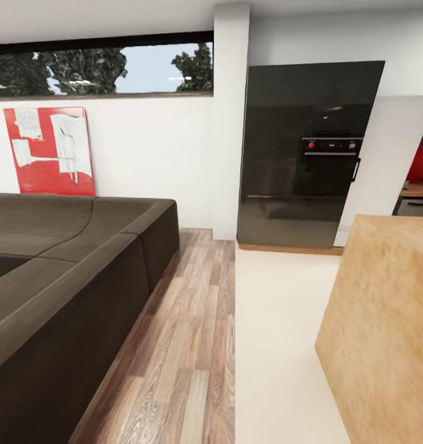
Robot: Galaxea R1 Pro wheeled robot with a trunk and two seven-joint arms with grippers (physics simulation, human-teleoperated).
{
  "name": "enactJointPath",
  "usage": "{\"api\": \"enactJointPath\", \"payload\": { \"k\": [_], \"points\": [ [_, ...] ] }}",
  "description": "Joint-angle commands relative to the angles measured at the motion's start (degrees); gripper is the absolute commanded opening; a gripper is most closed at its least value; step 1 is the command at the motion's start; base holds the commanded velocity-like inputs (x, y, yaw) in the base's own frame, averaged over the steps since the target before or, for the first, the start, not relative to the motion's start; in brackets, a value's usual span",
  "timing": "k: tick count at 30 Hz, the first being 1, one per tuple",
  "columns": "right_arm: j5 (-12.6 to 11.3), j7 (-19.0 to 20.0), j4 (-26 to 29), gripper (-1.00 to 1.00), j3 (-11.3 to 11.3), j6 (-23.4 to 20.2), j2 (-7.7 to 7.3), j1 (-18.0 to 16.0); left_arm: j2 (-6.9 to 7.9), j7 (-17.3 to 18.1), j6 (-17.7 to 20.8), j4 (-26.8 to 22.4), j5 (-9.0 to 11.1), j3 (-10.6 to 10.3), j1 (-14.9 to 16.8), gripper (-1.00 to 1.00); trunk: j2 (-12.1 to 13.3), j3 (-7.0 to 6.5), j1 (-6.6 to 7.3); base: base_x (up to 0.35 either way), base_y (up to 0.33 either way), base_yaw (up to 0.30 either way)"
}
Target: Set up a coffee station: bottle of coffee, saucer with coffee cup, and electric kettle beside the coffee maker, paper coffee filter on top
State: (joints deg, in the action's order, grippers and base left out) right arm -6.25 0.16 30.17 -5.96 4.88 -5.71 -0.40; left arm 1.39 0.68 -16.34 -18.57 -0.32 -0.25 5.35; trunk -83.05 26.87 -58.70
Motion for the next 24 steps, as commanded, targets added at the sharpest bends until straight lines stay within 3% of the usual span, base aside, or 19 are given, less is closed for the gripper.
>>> {"api": "enactJointPath", "payload": {
  "k": [1, 11, 24],
  "points": [
    [-0.6, 0.0, -0.1, 1.00, 0.1, 0.2, 0.00, 0.0, 0.02, 0.1, -0.2, 0.0, 0.0, 0.0, 0.0, 1.00, 0.0, 0.06, -0.03, 0.337, 0.000, -0.266],
    [-0.6, 0.0, -0.2, 1.00, 0.1, 0.2, 0.00, 0.0, 0.02, 0.0, -0.2, 0.0, 0.0, 0.0, 0.0, 1.00, 0.0, 0.06, -0.03, 0.337, 0.032, -0.242],
    [-0.2, 0.2, -0.1, 1.00, 0.2, 0.3, -0.18, 0.0, 0.02, 0.0, -0.2, 0.0, 0.0, 0.0, 0.0, 1.00, 0.0, 0.06, -0.03, 0.337, 0.108, -0.018]
  ]
}}
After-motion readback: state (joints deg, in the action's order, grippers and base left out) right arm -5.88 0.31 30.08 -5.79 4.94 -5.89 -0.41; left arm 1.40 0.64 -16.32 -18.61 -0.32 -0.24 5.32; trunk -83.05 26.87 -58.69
